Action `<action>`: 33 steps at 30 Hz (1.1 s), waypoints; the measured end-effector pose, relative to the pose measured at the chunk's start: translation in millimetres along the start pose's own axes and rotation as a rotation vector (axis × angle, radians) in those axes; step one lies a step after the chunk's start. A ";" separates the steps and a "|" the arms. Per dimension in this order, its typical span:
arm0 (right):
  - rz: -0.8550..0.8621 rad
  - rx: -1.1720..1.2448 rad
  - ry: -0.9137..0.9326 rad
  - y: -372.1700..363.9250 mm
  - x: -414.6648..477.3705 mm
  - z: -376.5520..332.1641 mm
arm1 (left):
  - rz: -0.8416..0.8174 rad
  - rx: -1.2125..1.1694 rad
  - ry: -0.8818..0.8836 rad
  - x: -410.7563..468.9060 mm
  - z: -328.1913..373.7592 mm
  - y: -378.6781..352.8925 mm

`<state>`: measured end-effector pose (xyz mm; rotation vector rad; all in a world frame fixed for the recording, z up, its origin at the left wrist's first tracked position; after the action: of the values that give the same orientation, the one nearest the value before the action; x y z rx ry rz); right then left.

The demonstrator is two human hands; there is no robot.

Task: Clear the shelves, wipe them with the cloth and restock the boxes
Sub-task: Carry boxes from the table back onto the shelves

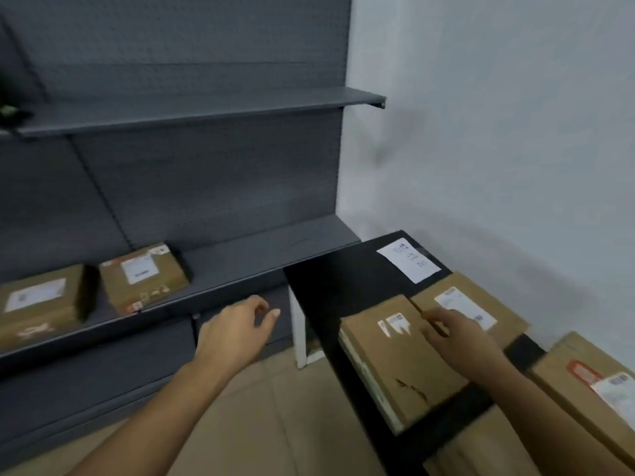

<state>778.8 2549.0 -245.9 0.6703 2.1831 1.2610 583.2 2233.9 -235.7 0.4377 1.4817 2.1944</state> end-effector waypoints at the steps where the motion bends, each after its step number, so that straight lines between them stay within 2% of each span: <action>1: -0.021 0.000 0.055 -8.7 5.1 -18.2 | 0.012 0.000 0.039 -8.2 -18.4 9.8; 9: -0.160 -0.021 0.370 -85.9 26.6 -193.1 | 0.200 -0.024 0.384 -86.6 -165.2 77.1; 17: -0.289 -0.093 0.602 -187.1 -7.8 -371.6 | 0.329 -0.012 0.665 -172.5 -311.2 126.5; 24: -0.310 -0.174 0.712 -250.8 -43.5 -493.5 | 0.374 -0.043 0.778 -220.6 -416.5 157.7; 33: -0.335 -0.246 0.803 -313.8 -75.9 -610.2 | 0.370 -0.037 0.862 -252.2 -512.1 186.8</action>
<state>385.8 1981.5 -248.3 -0.3699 2.5089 1.7561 506.5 1638.5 -254.7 -0.3417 1.8634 2.8996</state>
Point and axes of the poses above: each hand's wrist, its own x-axis towards the middle knuckle, its own y-axis out of the back of the hand, z = x × y, the point moved 3 cm from there along x, towards the middle knuckle, and after that the axes turned 5 degrees about -y, right-handed, at the moved point
